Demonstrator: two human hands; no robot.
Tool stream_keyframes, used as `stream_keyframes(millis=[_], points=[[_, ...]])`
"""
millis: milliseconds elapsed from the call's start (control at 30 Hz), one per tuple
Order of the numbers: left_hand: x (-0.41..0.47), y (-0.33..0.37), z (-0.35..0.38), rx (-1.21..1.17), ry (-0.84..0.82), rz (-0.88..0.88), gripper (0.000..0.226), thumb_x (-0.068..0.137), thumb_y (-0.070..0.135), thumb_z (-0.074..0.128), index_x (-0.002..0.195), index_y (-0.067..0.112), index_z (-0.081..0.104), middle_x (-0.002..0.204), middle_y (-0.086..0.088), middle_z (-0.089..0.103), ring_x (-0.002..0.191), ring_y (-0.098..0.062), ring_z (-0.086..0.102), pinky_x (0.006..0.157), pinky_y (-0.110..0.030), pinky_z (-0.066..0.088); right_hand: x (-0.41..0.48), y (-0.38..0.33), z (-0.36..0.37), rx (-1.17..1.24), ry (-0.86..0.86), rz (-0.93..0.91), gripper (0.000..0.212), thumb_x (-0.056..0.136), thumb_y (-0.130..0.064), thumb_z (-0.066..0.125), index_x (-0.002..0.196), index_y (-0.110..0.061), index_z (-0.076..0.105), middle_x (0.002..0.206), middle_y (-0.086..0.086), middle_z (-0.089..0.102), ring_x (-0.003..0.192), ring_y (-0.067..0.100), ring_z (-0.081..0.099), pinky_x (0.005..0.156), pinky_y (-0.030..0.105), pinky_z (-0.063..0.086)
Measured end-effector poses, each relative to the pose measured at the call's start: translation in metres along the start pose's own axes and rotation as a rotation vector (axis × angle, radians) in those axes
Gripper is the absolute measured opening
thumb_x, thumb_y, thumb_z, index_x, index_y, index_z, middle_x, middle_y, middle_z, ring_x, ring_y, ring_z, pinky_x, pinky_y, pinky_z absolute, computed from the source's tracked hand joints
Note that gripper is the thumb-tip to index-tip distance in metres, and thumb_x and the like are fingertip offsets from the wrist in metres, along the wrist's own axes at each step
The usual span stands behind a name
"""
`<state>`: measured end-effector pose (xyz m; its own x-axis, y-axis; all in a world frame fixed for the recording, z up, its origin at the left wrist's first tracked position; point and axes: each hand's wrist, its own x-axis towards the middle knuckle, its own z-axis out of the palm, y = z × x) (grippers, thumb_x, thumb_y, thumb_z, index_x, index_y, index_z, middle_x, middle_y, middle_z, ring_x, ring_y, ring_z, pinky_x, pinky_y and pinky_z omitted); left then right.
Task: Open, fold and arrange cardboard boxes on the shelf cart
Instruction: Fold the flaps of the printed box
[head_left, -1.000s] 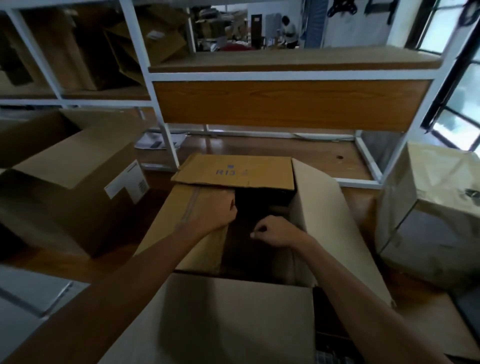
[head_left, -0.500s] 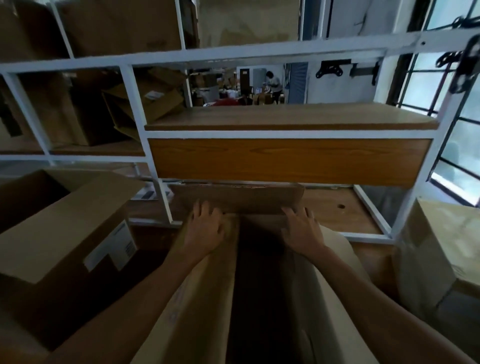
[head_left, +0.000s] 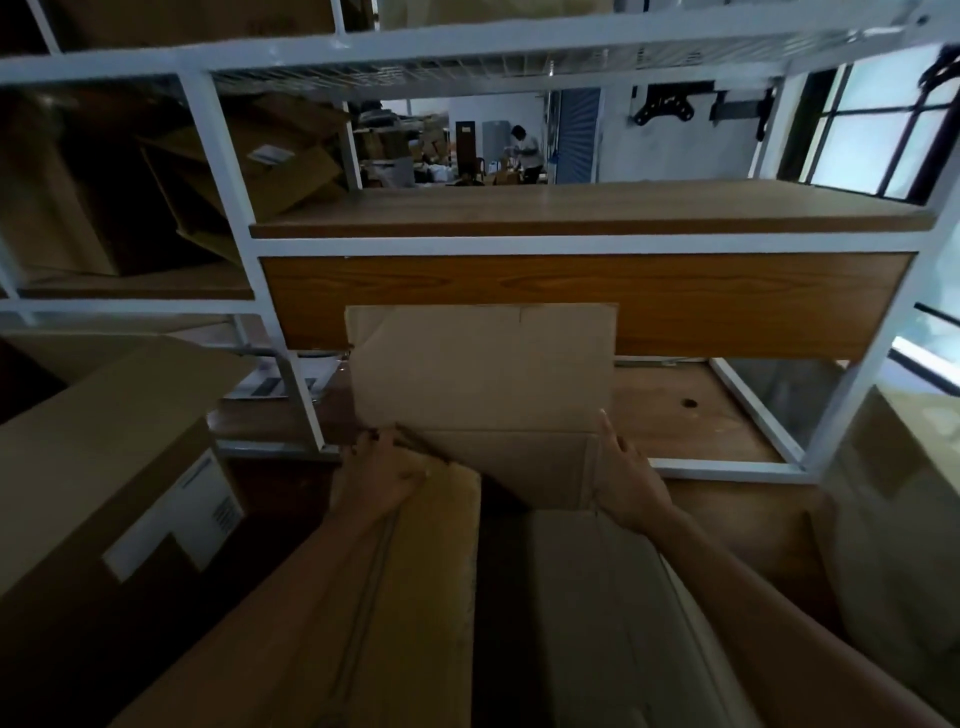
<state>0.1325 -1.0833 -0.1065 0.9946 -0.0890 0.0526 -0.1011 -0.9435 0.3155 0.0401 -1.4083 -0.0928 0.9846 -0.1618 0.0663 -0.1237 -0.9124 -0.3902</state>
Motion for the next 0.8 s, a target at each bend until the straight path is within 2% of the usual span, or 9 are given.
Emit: stream_keyframes(millis=[67,233,367,533,667,800], points=[[-0.015,0.003,0.004,0.032,-0.009,0.0,0.093,0.08,0.074,0.055,0.152,0.025,0.02,0.154,-0.013,0.024,0.138,-0.044,0.022,0.102,-0.053,0.039,-0.015,-0.005,0.0,-0.09,-0.039,0.011,0.101,0.091,-0.016,0.06,0.154,-0.021,-0.019,0.146,0.018,0.034,0.127,0.038,0.04,0.097,0.048,0.045],[-0.04,0.002,0.0,0.071,-0.031,0.01,0.099,0.081,0.075,0.05,0.156,0.027,0.008,0.158,-0.016,0.017,0.142,-0.046,0.017,0.107,-0.055,0.033,-0.041,-0.012,-0.003,-0.217,-0.056,0.069,0.099,0.089,-0.029,0.064,0.154,-0.032,-0.011,0.142,0.018,0.031,0.127,0.041,0.037,0.092,0.052,0.05],[-0.048,0.001,-0.003,0.083,-0.031,0.048,0.098,0.082,0.075,0.049,0.156,0.026,0.009,0.157,-0.016,0.018,0.139,-0.046,0.021,0.107,-0.055,0.033,-0.045,-0.016,-0.001,-0.235,-0.054,0.126,0.093,0.089,-0.026,0.064,0.153,-0.034,-0.004,0.14,0.019,0.03,0.129,0.043,0.033,0.094,0.054,0.048],[-0.058,-0.002,-0.004,0.124,-0.01,0.076,0.096,0.082,0.078,0.045,0.155,0.025,0.011,0.156,-0.017,0.02,0.134,-0.045,0.027,0.105,-0.054,0.033,-0.047,-0.014,0.005,-0.191,-0.002,0.151,0.076,0.093,-0.02,0.052,0.152,-0.033,0.007,0.132,0.022,0.039,0.123,0.046,0.037,0.094,0.054,0.044],[-0.067,-0.005,-0.003,0.152,-0.009,0.077,0.098,0.082,0.079,0.042,0.155,0.026,0.009,0.158,-0.016,0.016,0.136,-0.045,0.025,0.106,-0.053,0.032,-0.054,-0.012,0.01,-0.186,0.023,0.145,0.072,0.091,-0.021,0.048,0.15,-0.034,0.009,0.126,0.023,0.045,0.117,0.045,0.041,0.094,0.053,0.044],[-0.072,-0.002,-0.004,0.174,-0.014,0.068,0.096,0.083,0.077,0.044,0.156,0.023,0.009,0.158,-0.018,0.015,0.137,-0.045,0.024,0.108,-0.053,0.03,-0.063,-0.012,0.009,-0.196,0.035,0.132,0.064,0.093,-0.021,0.048,0.146,-0.037,0.016,0.129,0.022,0.045,0.118,0.045,0.042,0.092,0.054,0.045]])
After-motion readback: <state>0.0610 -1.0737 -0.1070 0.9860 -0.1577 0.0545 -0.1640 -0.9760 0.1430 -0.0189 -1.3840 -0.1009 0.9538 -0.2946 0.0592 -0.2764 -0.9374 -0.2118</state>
